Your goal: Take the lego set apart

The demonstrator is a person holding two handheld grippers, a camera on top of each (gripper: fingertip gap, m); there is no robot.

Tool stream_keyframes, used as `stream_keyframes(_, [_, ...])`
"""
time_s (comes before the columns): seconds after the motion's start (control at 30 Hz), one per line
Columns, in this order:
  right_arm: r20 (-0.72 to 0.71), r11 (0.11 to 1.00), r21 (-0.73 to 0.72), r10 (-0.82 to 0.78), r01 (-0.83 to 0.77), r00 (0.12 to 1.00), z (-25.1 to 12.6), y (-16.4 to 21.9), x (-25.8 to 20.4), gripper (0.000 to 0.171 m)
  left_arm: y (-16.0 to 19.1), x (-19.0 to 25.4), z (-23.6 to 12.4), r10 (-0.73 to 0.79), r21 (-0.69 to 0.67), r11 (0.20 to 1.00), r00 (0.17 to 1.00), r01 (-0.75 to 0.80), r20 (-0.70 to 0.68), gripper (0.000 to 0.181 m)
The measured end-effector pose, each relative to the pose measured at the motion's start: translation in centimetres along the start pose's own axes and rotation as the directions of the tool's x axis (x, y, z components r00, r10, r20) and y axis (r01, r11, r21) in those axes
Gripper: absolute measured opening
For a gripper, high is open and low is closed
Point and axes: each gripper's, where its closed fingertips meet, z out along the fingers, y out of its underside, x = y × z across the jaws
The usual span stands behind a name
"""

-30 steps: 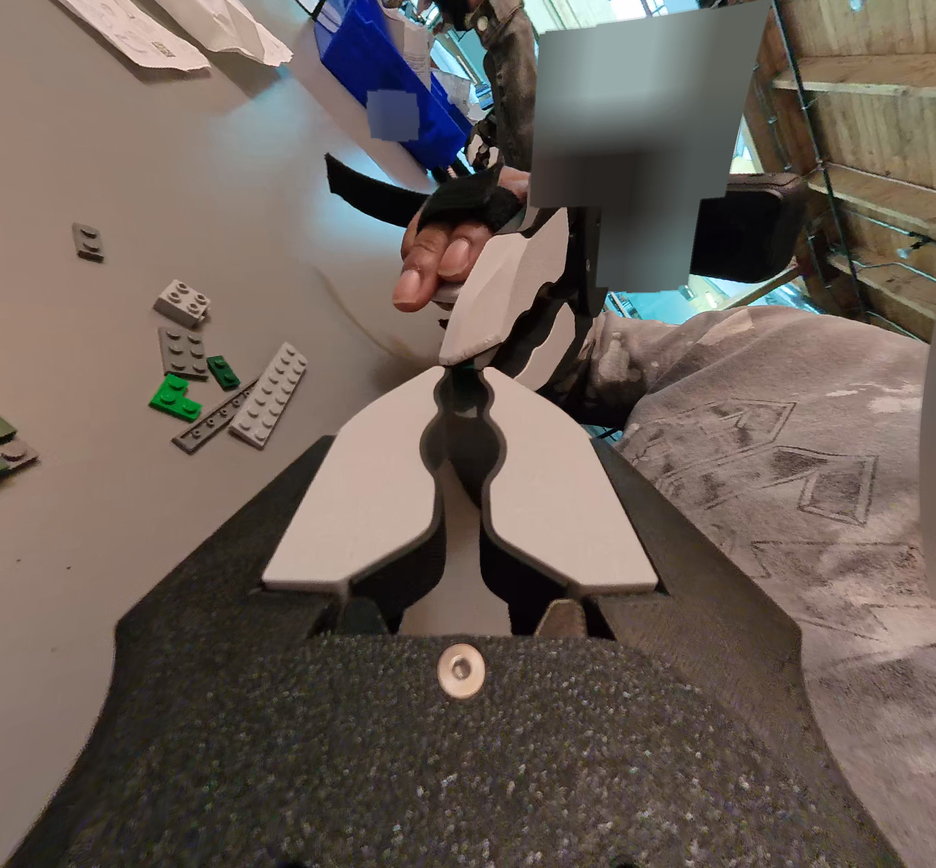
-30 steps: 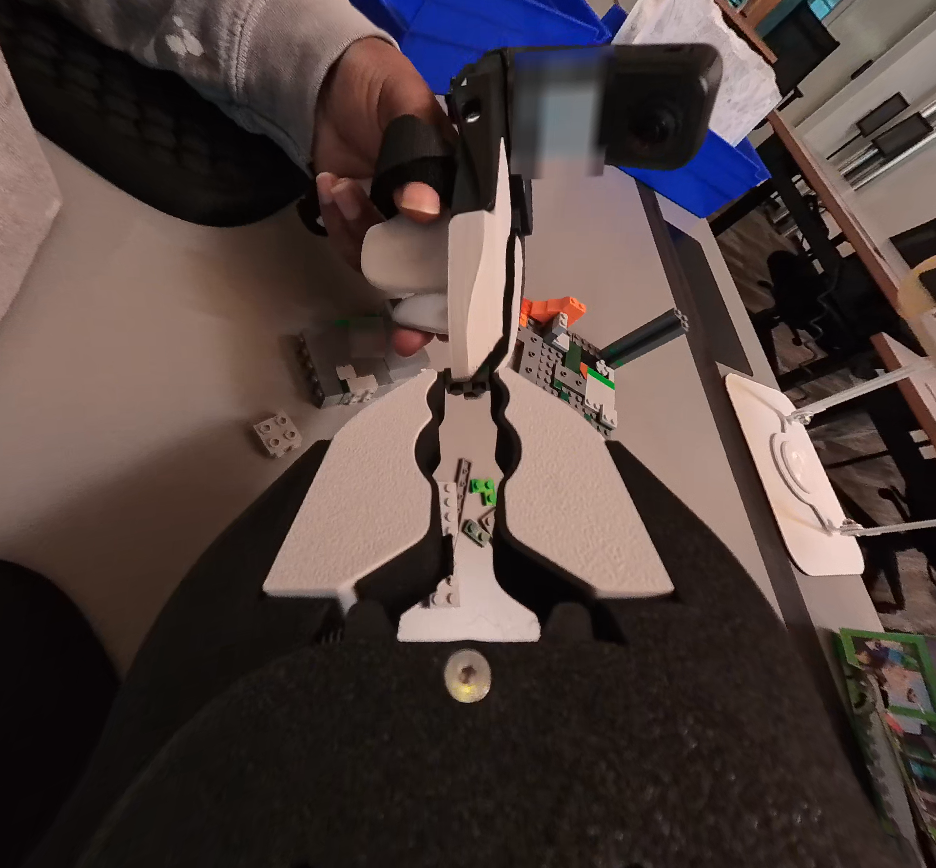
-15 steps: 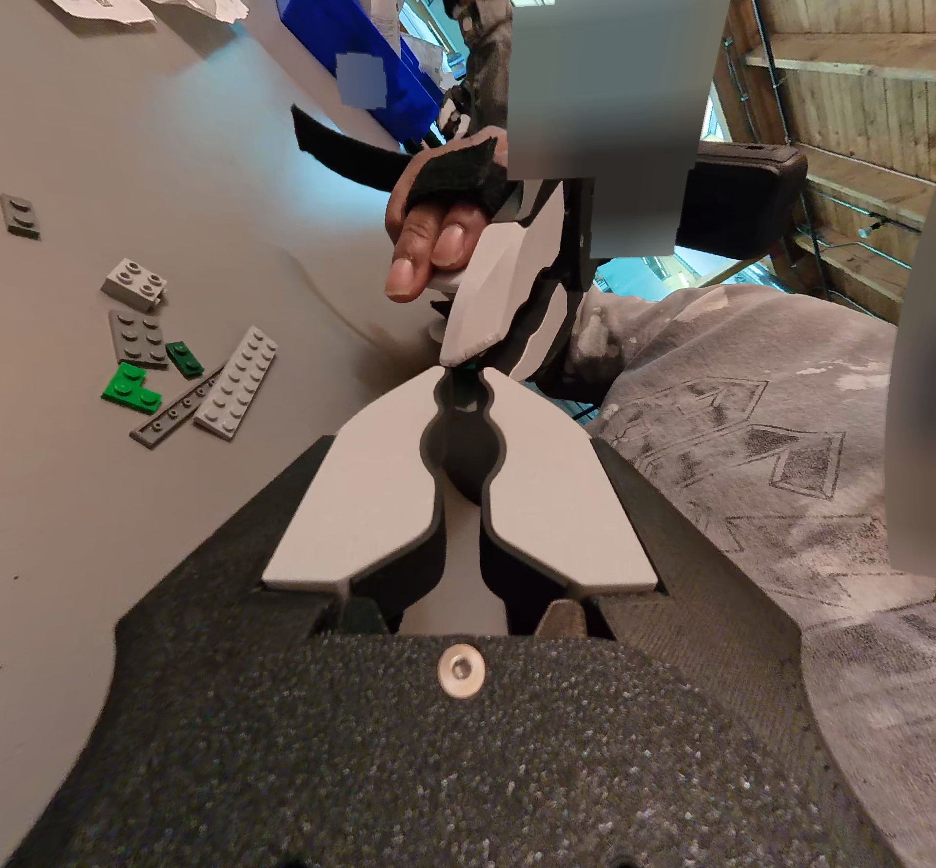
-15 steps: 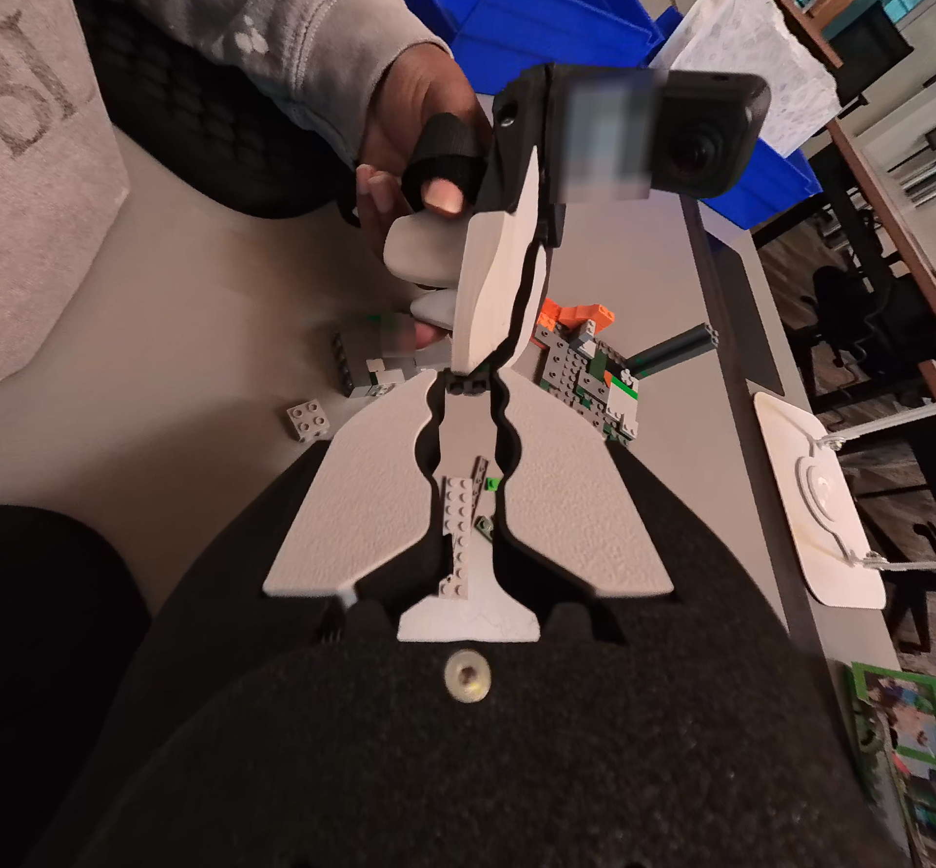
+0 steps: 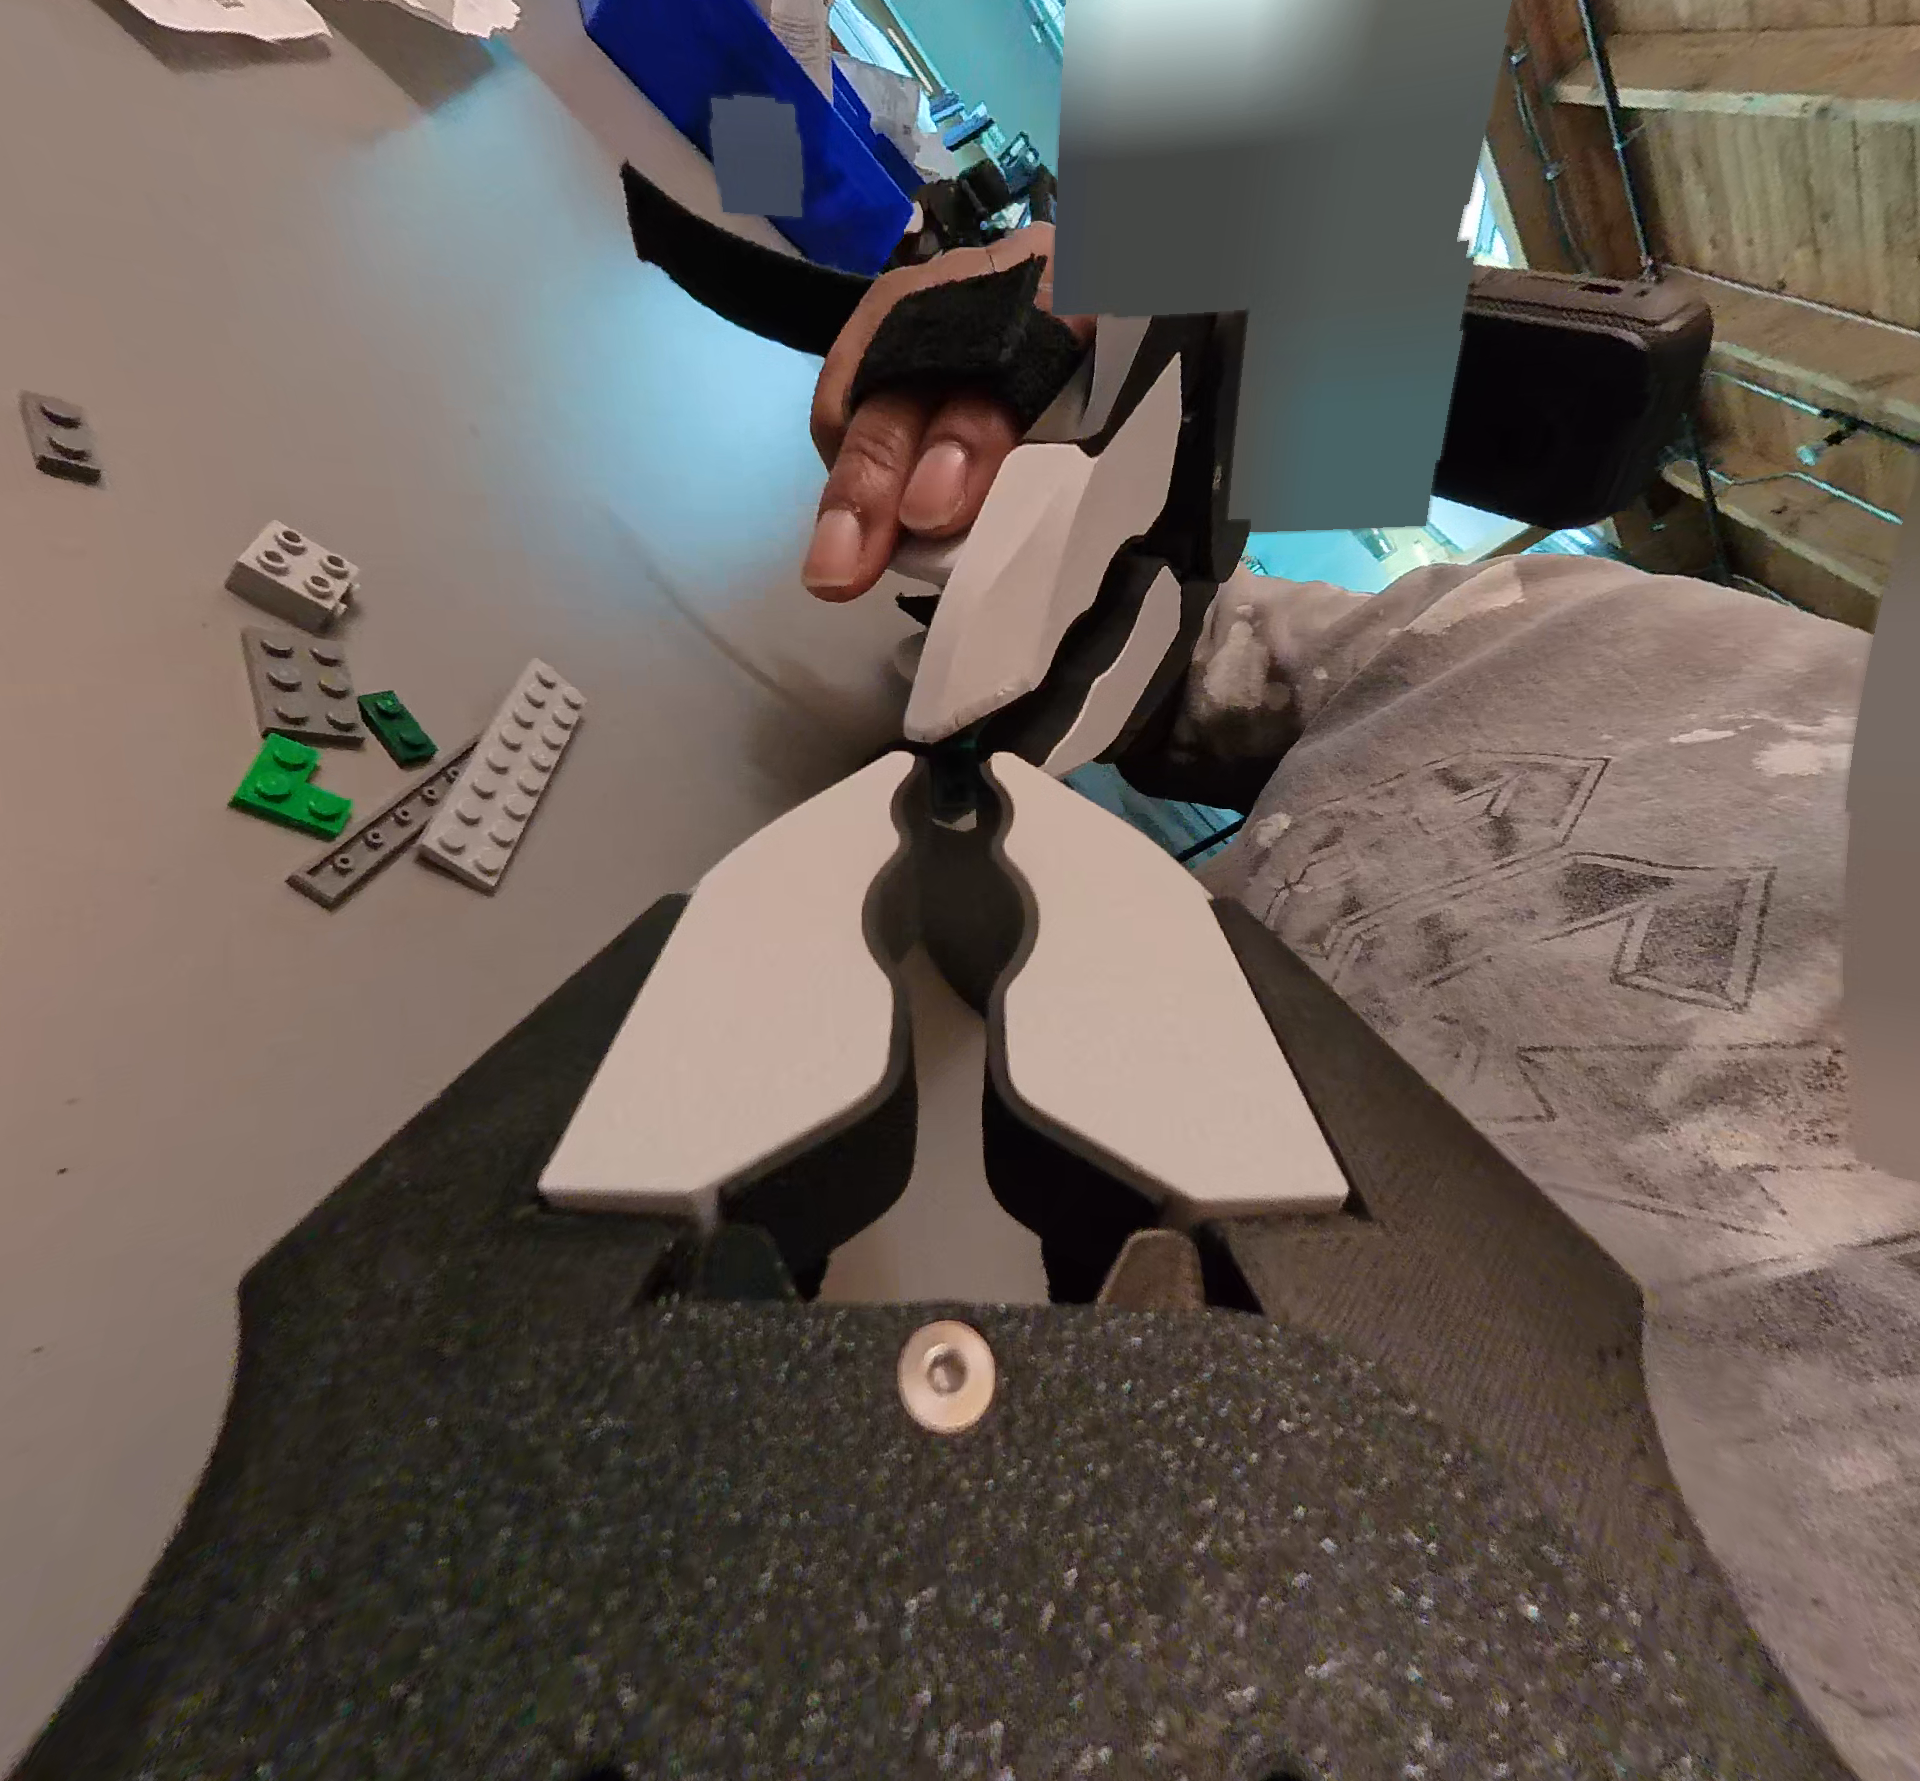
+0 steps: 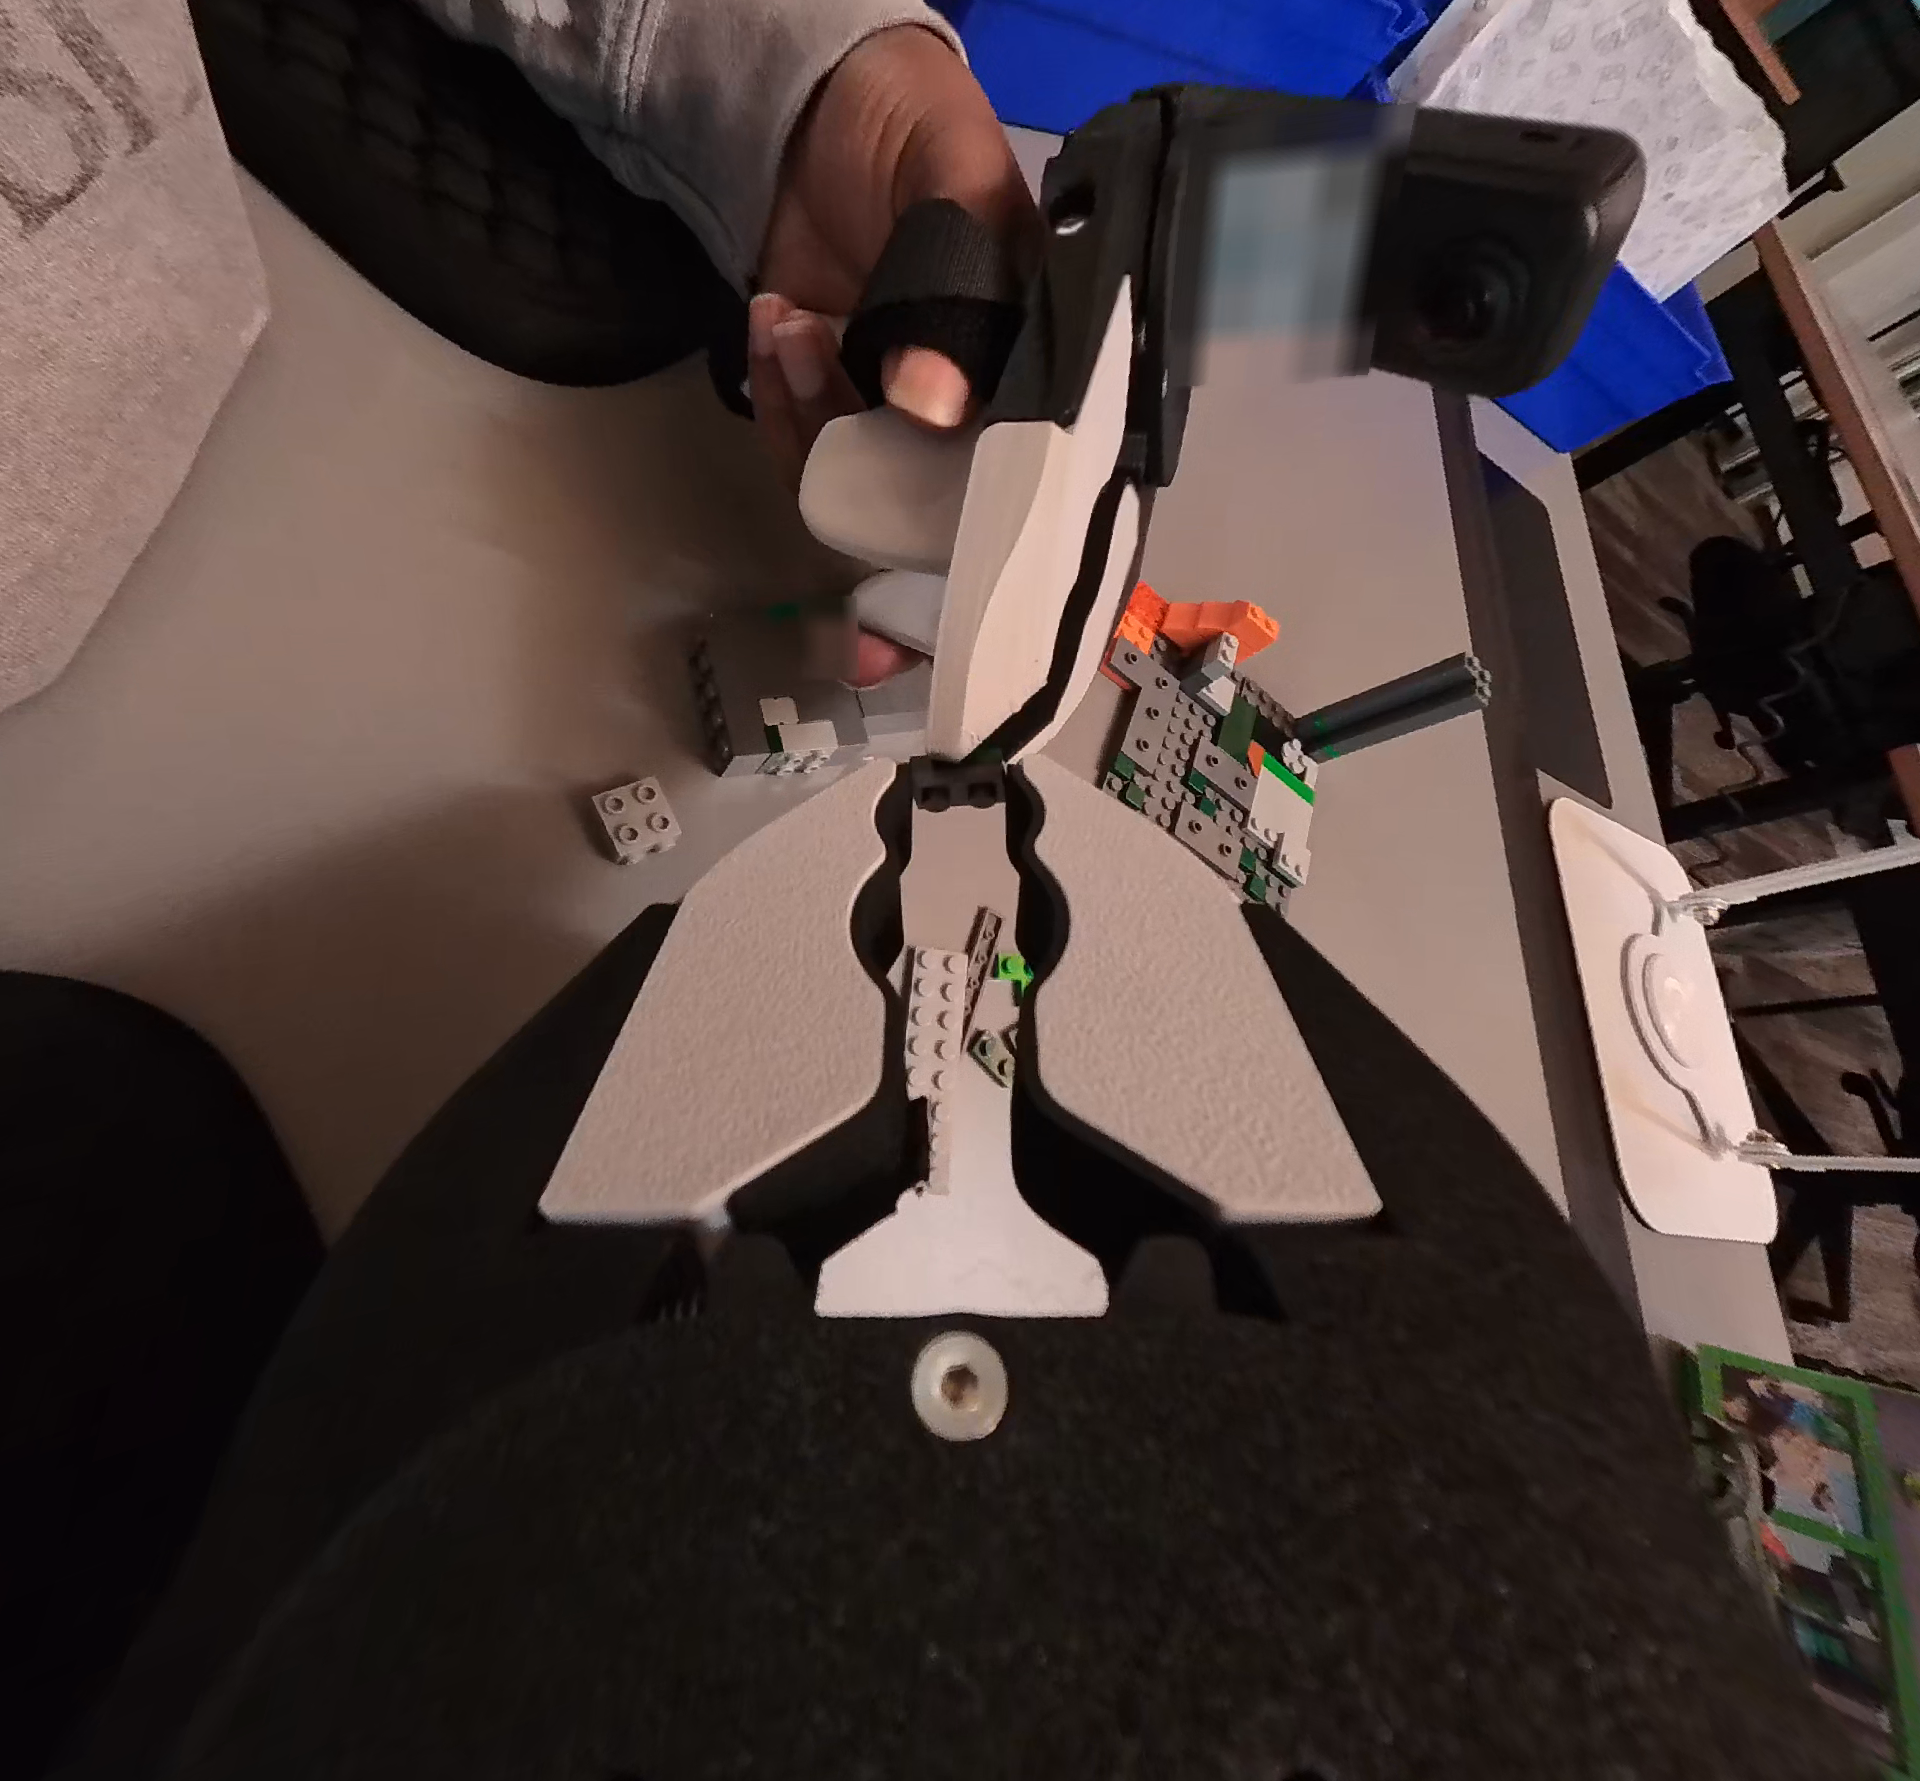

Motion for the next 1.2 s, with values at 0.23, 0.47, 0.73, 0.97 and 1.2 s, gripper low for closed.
stream_keyframes(0.23, [-0.046,0.999,0.044,0.007,-0.005,0.999,-0.2,-0.6,0.5,0.022,-0.6,0.6,-0.3,0.037,0.031,0.999,0.999,-0.036,-0.019,0.008])
stream_keyframes(0.47, [-0.085,0.996,0.003,-0.083,0.084,0.993,-0.2,-0.4,0.5,0.017,-0.4,0.5,-0.2,0.005,0.017,1.0,1.0,-0.004,-0.025,0.008])
stream_keyframes(0.73, [-0.115,0.99,-0.015,-0.139,0.138,0.984,-0.6,-0.3,0.8,0.016,-0.7,0.7,0.0,0.01,0.035,0.999,1.0,-0.009,-0.02,0.008])
stream_keyframes(0.97, [-0.155,0.999,-0.028,0.022,-0.027,0.988,-3.6,3.2,1.8,0.016,-2.5,-0.5,-4.2,0.043,0.139,0.989,0.996,-0.054,0.082,0.008])
stream_keyframes(1.2, [-0.07,0.976,-0.153,0.149,-0.158,0.986,-1.8,7.5,0.7,0.016,-0.5,-2.7,-1.7,0.181,-0.077,0.983,0.952,-0.167,0.247,0.008])
